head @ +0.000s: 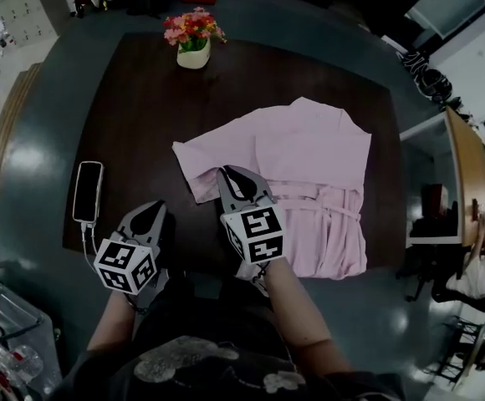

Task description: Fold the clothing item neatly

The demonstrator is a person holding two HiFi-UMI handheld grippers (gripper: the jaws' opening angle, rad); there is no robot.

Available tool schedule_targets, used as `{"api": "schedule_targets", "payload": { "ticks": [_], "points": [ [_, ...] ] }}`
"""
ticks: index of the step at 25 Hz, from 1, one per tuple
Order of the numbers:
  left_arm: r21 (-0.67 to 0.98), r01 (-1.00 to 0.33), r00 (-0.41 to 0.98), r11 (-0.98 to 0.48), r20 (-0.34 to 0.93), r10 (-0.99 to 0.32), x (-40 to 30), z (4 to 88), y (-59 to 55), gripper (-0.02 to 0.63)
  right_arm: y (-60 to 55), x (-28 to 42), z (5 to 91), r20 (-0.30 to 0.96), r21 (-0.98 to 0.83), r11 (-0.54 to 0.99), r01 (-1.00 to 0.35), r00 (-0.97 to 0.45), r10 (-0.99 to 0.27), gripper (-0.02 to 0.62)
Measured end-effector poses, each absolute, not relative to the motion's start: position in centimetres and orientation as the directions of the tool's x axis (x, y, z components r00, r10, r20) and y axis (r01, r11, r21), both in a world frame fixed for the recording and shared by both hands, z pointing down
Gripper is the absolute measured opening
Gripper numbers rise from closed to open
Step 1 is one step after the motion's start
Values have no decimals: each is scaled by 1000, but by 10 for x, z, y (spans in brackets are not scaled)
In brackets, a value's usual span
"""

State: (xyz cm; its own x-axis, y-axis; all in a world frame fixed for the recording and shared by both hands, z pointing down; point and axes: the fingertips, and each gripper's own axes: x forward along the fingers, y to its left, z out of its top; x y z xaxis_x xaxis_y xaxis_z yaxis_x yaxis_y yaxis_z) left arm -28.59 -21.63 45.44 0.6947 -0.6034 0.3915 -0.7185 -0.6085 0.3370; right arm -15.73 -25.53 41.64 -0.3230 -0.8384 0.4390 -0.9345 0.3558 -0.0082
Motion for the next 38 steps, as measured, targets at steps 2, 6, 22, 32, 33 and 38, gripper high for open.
{"api": "schedule_targets", "payload": {
  "ticks": [2,6,22,32,33,38],
  "points": [
    [337,-716,698,-612,389,-602,-261,449,-213,10,-255,-116,404,417,-8,313,-950,-288,-862,17],
    [327,-716,697,-617,392,-601,-213,444,-209,11,-249,-35,398,399,-25,219,-975,-211,-893,17],
    [327,-711,701,-623,397,-592,-110,441,-194,10,-228,82,428,400,-168,172,-971,-227,-888,17],
    [294,-632,766,-717,375,-522,-84,439,-209,9,-235,160,355,290,-83,42,-996,-64,-955,17],
    [291,-629,768,-721,377,-518,-80,440,-209,9,-230,176,357,289,-93,11,-996,-38,-957,17],
    [267,-631,761,-728,395,-514,-51,440,-207,9,-200,250,395,327,-132,-122,-984,73,-942,17]
  ]
}}
